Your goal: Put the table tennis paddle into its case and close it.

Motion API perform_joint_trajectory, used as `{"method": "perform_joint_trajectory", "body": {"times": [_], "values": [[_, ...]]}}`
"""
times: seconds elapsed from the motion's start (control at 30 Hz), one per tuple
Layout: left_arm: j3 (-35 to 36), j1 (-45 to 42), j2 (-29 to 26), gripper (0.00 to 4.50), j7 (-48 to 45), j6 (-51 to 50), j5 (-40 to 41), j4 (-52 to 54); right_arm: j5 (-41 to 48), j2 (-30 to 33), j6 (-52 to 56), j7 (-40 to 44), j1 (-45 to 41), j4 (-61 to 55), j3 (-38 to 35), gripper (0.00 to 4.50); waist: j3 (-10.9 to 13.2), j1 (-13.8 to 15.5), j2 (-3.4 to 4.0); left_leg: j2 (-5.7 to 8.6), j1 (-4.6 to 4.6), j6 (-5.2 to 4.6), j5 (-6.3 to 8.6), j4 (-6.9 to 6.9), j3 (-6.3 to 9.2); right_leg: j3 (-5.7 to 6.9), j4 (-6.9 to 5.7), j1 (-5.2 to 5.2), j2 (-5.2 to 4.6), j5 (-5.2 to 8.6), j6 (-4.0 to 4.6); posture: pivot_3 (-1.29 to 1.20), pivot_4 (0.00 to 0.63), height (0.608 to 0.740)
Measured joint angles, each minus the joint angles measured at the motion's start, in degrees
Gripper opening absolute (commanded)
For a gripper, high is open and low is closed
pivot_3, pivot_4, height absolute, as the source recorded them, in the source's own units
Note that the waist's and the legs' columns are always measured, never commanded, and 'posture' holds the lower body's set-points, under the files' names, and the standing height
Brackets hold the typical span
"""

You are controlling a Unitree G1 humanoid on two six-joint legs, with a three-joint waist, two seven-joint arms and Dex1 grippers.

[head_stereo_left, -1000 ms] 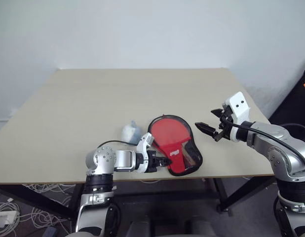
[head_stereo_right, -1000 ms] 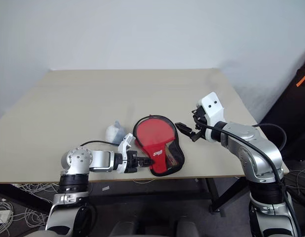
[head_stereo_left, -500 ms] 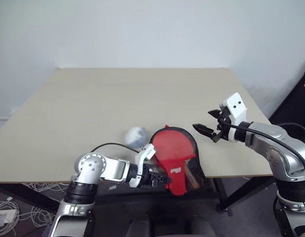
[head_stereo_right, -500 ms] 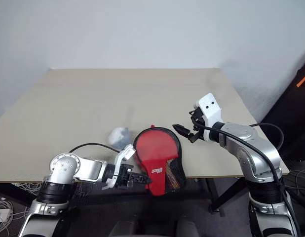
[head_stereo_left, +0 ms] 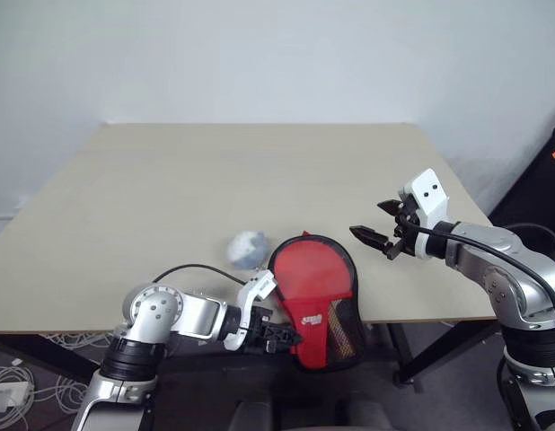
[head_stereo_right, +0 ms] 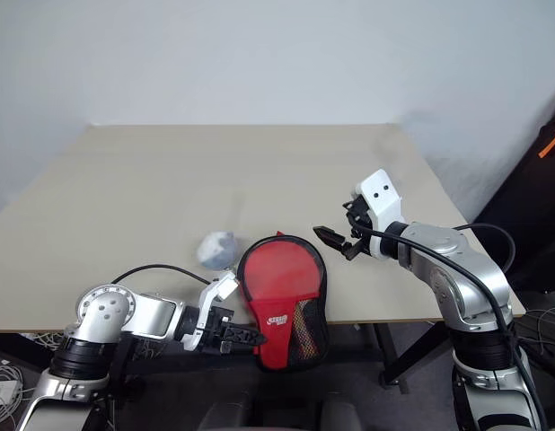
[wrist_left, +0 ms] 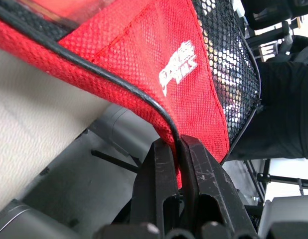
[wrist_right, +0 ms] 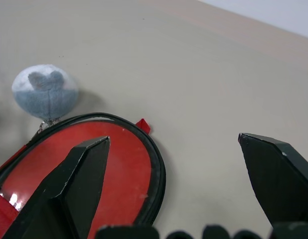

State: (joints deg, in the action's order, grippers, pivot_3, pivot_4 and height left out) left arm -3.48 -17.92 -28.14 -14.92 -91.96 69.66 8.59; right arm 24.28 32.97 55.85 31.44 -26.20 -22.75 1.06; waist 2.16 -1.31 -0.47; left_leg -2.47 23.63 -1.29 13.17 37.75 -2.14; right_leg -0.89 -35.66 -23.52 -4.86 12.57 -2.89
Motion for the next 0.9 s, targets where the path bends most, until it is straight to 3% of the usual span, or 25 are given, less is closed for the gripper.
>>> {"method": "perform_joint_trajectory", "body": {"times": [0.17, 0.27, 0.47, 0.63, 0.8, 0.9], "values": [[0.0, 0.0, -0.1, 0.02, -0.4, 0.0, 0.0, 0.0, 0.0, -0.4, 0.0, -0.1, -0.1, 0.0, 0.5, 4.50, 0.0, 0.0, 0.00, 0.00, 0.00, 0.00, 0.00, 0.00, 0.00, 0.00, 0.00, 0.00, 0.00, 0.00, 0.00, 0.00, 0.000, 0.740], [0.0, 0.0, -0.1, 0.71, -0.7, -0.1, 0.0, 0.0, 0.0, -0.5, 0.0, -0.1, -0.2, 0.0, 0.6, 4.50, 0.0, 0.0, -0.01, 0.00, 0.00, -0.01, 0.00, 0.01, 0.00, 0.00, 0.00, 0.01, 0.00, 0.00, 0.00, 0.00, 0.000, 0.740], [-0.3, -0.6, -0.5, 2.73, -2.2, -0.1, -0.1, 0.3, -0.1, -0.6, -0.1, -0.5, -0.2, 0.1, 0.6, 4.50, 0.0, 0.0, -0.04, 0.00, 0.00, 0.00, 0.00, 0.02, -0.01, 0.00, 0.00, 0.00, 0.00, 0.00, 0.00, 0.00, 0.000, 0.740], [2.1, -1.1, -5.9, 4.48, -4.4, -0.1, -0.3, 2.5, -0.1, -0.7, -0.1, -0.6, -0.2, 0.1, 0.6, 4.50, 0.1, -0.2, -0.07, -0.03, 0.00, 0.06, 0.03, -0.01, -0.02, 0.00, -0.03, -0.04, 0.01, 0.00, 0.00, 0.00, 0.000, 0.740], [4.1, -1.2, -15.9, 4.48, -12.4, 4.9, -2.4, 10.7, 0.0, -0.6, -0.4, -0.5, -0.2, 0.5, 0.6, 4.50, 0.2, -0.2, -0.12, -0.04, 0.00, 0.12, 0.06, -0.04, -0.11, -0.01, 0.03, -0.08, -0.05, -0.01, 0.01, 0.00, 0.000, 0.740], [6.3, -2.1, -18.3, 4.48, -19.1, 11.1, -3.5, 13.2, 0.0, -0.6, -0.6, -0.3, -0.2, 0.9, 0.6, 4.50, 0.2, 0.1, -0.11, -0.04, 0.00, 0.14, 0.07, -0.03, -0.12, 0.00, 0.03, -0.16, -0.08, -0.01, 0.01, 0.00, 0.000, 0.740]]}}
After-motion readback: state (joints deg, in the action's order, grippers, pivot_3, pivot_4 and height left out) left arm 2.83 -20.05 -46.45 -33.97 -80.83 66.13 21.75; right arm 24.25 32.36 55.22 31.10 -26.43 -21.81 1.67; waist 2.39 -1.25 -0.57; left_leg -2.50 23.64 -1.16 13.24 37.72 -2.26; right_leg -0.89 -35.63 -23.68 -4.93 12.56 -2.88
